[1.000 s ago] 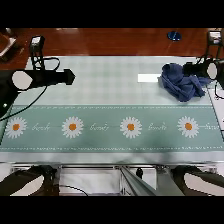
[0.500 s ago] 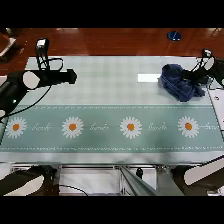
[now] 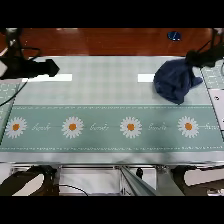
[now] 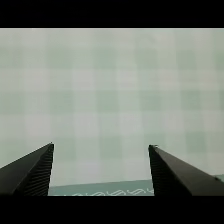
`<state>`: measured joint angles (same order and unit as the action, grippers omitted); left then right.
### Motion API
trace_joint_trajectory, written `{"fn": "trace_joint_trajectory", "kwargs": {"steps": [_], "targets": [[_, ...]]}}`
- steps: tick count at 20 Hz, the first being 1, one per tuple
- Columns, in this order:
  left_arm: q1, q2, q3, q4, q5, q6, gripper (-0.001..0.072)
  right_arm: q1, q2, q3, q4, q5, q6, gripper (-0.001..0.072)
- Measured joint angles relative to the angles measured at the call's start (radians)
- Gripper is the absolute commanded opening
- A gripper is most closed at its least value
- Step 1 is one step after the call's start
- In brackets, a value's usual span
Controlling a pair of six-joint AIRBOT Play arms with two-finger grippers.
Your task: Fold the shirts.
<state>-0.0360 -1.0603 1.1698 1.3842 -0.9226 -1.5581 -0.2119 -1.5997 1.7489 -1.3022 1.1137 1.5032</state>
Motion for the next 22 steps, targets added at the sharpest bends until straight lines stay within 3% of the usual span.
{"fn": "trace_joint_trajectory", "kwargs": {"steps": [4, 9, 13, 17, 22], "targets": [[0.011, 0.209, -0.116, -0.066, -0.071, -0.002, 0.07, 0.057, 0.177, 0.153, 0.043, -0.002, -0.012, 0.0029], [-0.087, 0.483, -0.41, -0.193, -0.079, -0.014, 0.07, 0.187, 0.363, 0.278, 0.061, -0.028, -0.058, 0.0029], [-0.147, 0.584, -0.552, -0.227, -0.068, -0.065, 0.07, 0.307, 0.461, 0.3, 0.066, -0.023, -0.102, 0.0029], [-0.164, 0.612, -0.597, -0.238, -0.051, -0.072, 0.07, 0.43, 0.479, 0.231, 0.066, 0.048, -0.121, 0.0029], [-0.167, 0.62, -0.61, -0.233, -0.017, -0.073, 0.07, 0.666, 0.417, -0.058, 0.1, 0.082, -0.105, 0.003]]}}
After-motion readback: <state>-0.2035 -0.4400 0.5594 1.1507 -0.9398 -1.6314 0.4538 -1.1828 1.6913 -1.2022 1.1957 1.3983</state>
